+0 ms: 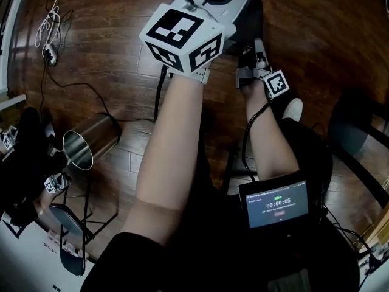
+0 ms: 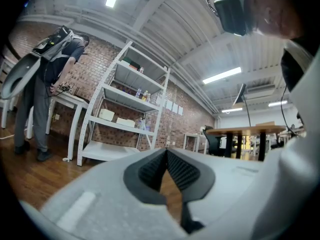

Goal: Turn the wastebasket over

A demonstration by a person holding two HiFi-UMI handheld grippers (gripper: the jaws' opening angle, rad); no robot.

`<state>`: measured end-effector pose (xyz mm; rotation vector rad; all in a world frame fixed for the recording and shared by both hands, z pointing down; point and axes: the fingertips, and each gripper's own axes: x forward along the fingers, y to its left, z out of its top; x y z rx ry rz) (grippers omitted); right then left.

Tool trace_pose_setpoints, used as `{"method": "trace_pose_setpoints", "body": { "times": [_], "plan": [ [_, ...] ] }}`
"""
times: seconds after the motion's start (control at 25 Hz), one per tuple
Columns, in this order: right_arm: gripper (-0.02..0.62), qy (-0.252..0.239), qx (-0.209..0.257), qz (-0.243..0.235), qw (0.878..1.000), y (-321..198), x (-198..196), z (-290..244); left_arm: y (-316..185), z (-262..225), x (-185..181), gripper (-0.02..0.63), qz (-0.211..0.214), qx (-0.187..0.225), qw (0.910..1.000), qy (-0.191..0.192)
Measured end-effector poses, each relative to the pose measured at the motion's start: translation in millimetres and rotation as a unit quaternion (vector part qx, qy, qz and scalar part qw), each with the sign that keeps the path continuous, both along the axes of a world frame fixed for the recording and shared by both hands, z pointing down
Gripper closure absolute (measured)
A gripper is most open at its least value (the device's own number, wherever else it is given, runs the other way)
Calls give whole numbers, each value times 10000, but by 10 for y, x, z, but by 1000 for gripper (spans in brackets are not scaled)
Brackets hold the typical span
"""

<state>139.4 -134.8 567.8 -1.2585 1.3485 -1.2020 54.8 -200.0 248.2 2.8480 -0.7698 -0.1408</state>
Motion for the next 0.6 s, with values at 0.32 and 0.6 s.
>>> {"method": "trace_pose_setpoints", "body": {
  "times": [0.32,0.6],
  "plan": [
    [481,-345,-550,196,9977,320,-131,566,15,6,25,606,83,-64,9999,32],
    [437,-600,-727,356,9949,286,-236,935,-24,59,11,606,102,-154,9998,54]
  ]
}}
